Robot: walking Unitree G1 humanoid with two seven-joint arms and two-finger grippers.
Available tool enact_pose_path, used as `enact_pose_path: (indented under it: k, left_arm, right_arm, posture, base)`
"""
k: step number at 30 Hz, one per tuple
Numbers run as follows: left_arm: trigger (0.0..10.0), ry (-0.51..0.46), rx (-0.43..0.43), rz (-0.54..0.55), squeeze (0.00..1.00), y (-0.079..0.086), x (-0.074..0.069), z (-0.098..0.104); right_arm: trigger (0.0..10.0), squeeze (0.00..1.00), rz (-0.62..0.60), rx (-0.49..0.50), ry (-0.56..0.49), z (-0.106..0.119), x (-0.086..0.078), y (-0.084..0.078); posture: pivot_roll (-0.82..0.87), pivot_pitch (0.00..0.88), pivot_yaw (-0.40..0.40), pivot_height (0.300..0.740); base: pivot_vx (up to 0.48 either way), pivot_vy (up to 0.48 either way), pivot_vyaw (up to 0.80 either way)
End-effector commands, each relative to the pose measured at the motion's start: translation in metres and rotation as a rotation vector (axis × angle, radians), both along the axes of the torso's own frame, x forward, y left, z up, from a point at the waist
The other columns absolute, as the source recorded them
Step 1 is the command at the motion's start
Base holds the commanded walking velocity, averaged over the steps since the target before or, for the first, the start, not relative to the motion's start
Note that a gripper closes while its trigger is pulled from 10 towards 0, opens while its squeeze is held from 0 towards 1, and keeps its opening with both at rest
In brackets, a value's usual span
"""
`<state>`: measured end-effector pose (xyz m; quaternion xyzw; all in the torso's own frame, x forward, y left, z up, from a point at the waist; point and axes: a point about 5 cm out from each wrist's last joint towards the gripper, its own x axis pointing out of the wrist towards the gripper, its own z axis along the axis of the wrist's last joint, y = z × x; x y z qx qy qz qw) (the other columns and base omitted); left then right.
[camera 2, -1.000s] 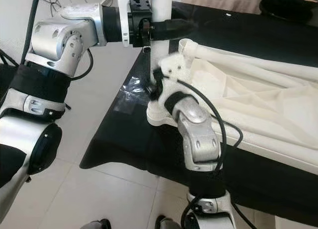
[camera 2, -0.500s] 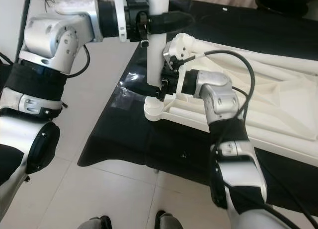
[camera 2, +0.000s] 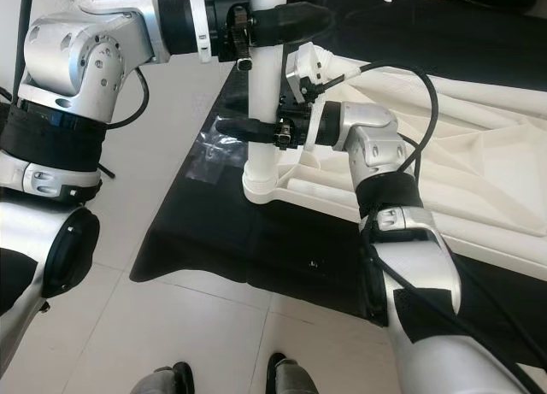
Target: Building children table
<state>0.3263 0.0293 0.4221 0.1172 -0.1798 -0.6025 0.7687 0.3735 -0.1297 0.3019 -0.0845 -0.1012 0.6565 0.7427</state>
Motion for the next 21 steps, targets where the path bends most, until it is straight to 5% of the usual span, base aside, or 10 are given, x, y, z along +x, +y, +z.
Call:
enact_pose_path:
  k: [1, 2, 3, 10, 13, 14, 15, 16, 18, 21]
  left_arm:
    - [0.0, 0.012, 0.036, -0.019, 0.00, -0.009, 0.000, -0.008]
    - [10.0, 0.005, 0.028, -0.010, 0.22, -0.009, 0.001, -0.008]
    - [10.0, 0.006, 0.019, -0.009, 1.00, -0.009, 0.002, -0.008]
    - [10.0, 0.010, -0.009, 0.019, 1.00, -0.007, 0.006, -0.008]
    - [10.0, 0.005, -0.035, 0.073, 1.00, 0.006, 0.012, -0.005]
    - [10.0, -0.003, -0.073, 0.138, 0.00, 0.031, 0.011, -0.001]
    - [10.0, -0.003, -0.073, 0.138, 0.00, 0.031, 0.011, -0.001]
    - [10.0, -0.001, -0.089, 0.157, 0.00, 0.040, 0.008, 0.002]
    - [10.0, -0.004, -0.094, 0.167, 0.00, 0.046, 0.005, 0.003]
    - [10.0, 0.000, -0.091, 0.181, 0.00, 0.056, -0.005, -0.005]
  right_arm:
    - [0.0, 0.00, 0.057, 0.000, 0.019, -0.004, -0.001, 0.010]
    - [0.0, 0.00, 0.050, 0.003, 0.016, -0.004, -0.001, 0.009]
    - [0.0, 0.00, 0.030, 0.007, 0.012, -0.005, 0.000, 0.007]
    - [0.0, 0.00, -0.057, 0.021, 0.009, -0.012, 0.003, 0.001]
    - [0.0, 0.00, -0.244, 0.027, 0.025, -0.026, 0.007, -0.002]
    - [0.0, 0.00, -1.023, 0.205, 0.159, -0.073, -0.002, 0.000]
    - [0.0, 0.00, -1.023, 0.205, 0.159, -0.073, -0.002, 0.000]
    - [0.0, 0.00, -1.123, 0.179, 0.186, -0.093, -0.026, 0.001]
    - [0.0, 0.00, -1.127, 0.160, 0.228, -0.103, -0.043, 0.006]
    - [0.0, 0.00, -1.037, 0.133, 0.210, -0.103, -0.052, 0.017]
  posture:
    - [0.12, 0.273, -0.020, 0.740]
    - [0.11, 0.269, -0.018, 0.740]
    - [0.11, 0.267, -0.017, 0.740]
    - [0.10, 0.263, -0.018, 0.740]
    - [0.06, 0.261, -0.057, 0.740]
    - [0.07, 0.248, -0.071, 0.740]
    - [0.07, 0.248, -0.071, 0.740]
    - [0.08, 0.250, -0.064, 0.740]
    - [0.08, 0.261, -0.059, 0.740]
    - [0.03, 0.241, -0.048, 0.740]
  base:
    - [0.000, 0.000, 0.00]
    - [0.000, 0.000, 0.00]
    - [0.000, 0.000, 0.00]
    - [0.000, 0.000, 0.00]
    - [0.000, 0.000, 0.00]
    - [0.000, 0.000, 0.00]
    - [0.000, 0.000, 0.00]
    - [0.000, 0.000, 0.00]
    - [0.000, 0.000, 0.00]
    - [0.000, 0.000, 0.00]
